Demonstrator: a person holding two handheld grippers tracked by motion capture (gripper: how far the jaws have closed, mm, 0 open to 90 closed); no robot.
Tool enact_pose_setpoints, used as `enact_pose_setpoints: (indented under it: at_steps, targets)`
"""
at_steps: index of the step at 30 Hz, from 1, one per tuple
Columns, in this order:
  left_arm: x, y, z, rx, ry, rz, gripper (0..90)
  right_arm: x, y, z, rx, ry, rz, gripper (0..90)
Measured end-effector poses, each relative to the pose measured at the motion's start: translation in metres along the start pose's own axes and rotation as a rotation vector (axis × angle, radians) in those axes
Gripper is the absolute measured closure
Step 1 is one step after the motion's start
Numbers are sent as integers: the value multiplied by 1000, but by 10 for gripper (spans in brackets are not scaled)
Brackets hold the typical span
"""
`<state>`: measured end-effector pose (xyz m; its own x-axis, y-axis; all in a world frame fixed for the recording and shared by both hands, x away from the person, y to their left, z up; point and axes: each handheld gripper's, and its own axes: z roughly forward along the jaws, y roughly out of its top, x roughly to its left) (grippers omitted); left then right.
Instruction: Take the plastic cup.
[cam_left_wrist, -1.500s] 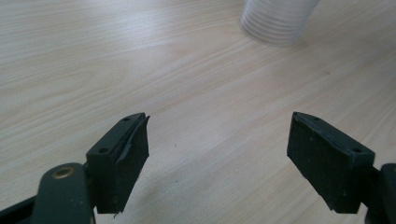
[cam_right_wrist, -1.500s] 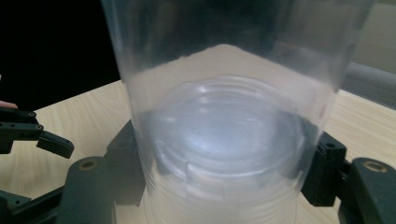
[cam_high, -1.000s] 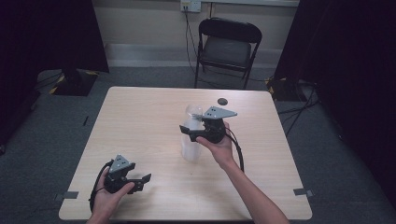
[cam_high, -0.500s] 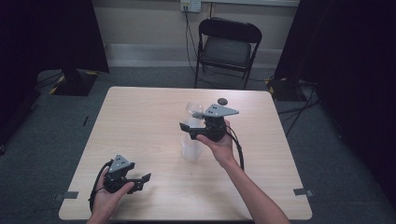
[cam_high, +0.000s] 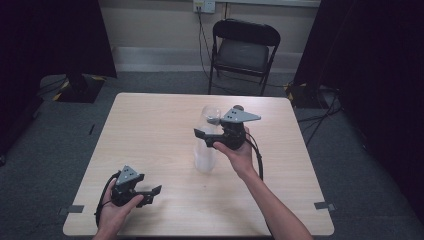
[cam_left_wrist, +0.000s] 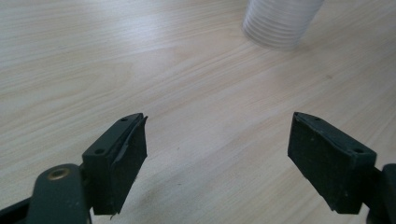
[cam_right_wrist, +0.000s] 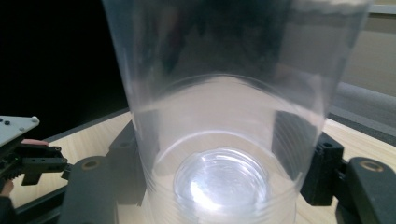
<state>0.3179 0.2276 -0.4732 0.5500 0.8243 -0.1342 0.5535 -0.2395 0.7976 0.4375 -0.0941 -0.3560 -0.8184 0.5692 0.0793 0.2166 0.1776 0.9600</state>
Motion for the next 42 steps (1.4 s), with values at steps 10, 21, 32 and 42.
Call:
enact_pose_setpoints:
  at_steps: [10, 21, 32, 42]
  targets:
    - [4, -1, -2, 8, 22, -16, 201, -1, 6, -18, -19, 9, 35, 329]
    - [0, -1, 0, 22, 13, 19, 213, -8, 6, -42, -30, -7, 65, 335]
    - [-6, 3, -1, -12, -42, 15, 201, -16, -5, -68, -33, -28, 117, 338]
    - [-15, 6, 0, -110, -43, 42, 220, -21, -26, -83, -13, -44, 179, 340]
